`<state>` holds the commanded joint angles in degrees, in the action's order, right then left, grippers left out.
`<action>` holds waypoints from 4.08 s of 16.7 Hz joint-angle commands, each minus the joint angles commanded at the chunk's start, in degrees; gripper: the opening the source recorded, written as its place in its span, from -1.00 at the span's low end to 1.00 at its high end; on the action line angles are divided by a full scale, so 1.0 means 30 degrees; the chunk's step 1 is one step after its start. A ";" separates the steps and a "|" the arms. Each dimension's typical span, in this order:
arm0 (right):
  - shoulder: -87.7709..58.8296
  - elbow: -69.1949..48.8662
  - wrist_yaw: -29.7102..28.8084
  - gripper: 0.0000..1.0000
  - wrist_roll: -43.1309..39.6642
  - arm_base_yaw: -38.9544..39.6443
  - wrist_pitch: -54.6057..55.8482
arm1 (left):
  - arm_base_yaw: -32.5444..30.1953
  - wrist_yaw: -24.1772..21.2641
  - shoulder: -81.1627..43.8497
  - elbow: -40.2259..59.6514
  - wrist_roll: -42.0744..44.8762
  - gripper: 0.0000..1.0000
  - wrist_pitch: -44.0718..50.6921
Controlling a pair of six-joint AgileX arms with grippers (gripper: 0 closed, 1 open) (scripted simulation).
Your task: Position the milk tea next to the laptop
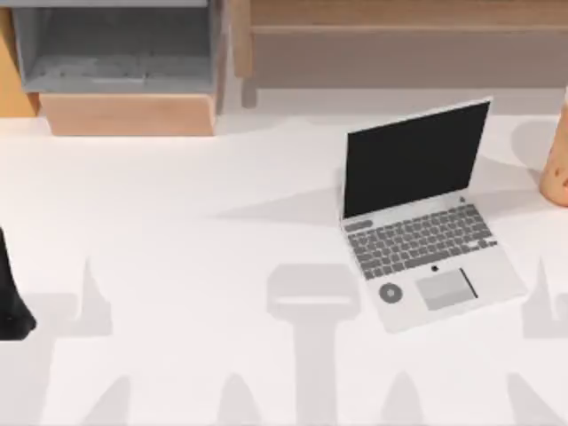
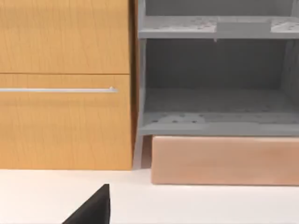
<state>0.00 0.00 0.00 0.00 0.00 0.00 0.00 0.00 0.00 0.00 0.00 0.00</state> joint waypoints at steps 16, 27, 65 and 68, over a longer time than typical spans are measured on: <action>-1.8041 -0.1991 -0.0091 1.00 0.0092 -0.0123 1.5421 | 0.0000 0.0000 0.0000 0.0000 0.0000 1.00 0.0000; -3.5612 -0.4008 -0.0287 1.00 0.0079 -0.0337 2.9745 | 0.0000 0.0000 0.0000 0.0000 0.0000 1.00 0.0000; -3.9960 -1.0459 -0.0329 -1.00 0.0056 -0.0430 2.7610 | 0.0000 0.0000 0.0000 0.0000 0.0000 1.00 0.0000; -3.9960 -1.0459 -0.0329 -1.00 0.0056 -0.0430 2.7610 | 0.0000 0.0000 0.0000 0.0000 0.0000 1.00 0.0000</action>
<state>-119.88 -31.38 -0.99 0.17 -1.29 82.83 0.00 0.00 0.00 0.00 0.00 0.00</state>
